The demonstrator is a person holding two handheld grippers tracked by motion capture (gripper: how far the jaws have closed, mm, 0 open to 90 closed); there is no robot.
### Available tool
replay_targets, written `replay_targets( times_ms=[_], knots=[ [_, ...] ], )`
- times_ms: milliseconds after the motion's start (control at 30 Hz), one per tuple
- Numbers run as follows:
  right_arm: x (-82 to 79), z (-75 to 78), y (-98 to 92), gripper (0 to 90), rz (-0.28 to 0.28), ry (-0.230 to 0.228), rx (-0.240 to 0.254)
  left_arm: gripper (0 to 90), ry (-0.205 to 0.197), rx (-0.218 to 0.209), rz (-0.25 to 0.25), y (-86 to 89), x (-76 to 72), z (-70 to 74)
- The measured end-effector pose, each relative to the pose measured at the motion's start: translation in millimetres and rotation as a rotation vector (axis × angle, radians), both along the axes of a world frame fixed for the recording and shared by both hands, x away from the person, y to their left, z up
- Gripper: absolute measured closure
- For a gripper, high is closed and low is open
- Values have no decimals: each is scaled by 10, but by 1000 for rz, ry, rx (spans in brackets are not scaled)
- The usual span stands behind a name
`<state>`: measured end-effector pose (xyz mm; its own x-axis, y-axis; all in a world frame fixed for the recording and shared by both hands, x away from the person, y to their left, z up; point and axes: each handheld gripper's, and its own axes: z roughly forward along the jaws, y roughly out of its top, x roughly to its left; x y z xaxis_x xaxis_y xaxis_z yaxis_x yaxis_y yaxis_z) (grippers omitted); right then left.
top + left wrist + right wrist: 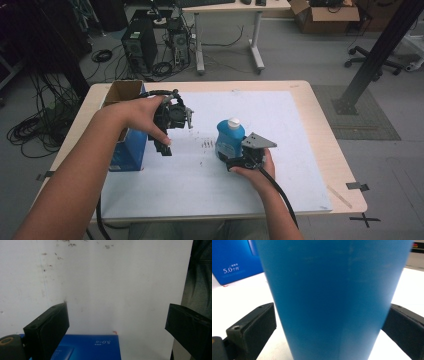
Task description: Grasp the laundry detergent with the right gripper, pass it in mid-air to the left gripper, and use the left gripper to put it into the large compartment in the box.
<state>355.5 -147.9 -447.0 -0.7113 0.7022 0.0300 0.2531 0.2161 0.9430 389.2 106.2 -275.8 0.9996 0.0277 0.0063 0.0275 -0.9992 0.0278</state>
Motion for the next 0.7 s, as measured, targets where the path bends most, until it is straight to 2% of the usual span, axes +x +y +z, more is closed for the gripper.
replay_targets(
  times_ms=[367,700],
  knots=[
    [-10,-31,39,61,-5,-11,20,54,0,-6,-4,6,-7,9],
    [-15,-36,40,121,-8,-27,19,55,1,-6,-5,-4,-10,3]
  ],
)
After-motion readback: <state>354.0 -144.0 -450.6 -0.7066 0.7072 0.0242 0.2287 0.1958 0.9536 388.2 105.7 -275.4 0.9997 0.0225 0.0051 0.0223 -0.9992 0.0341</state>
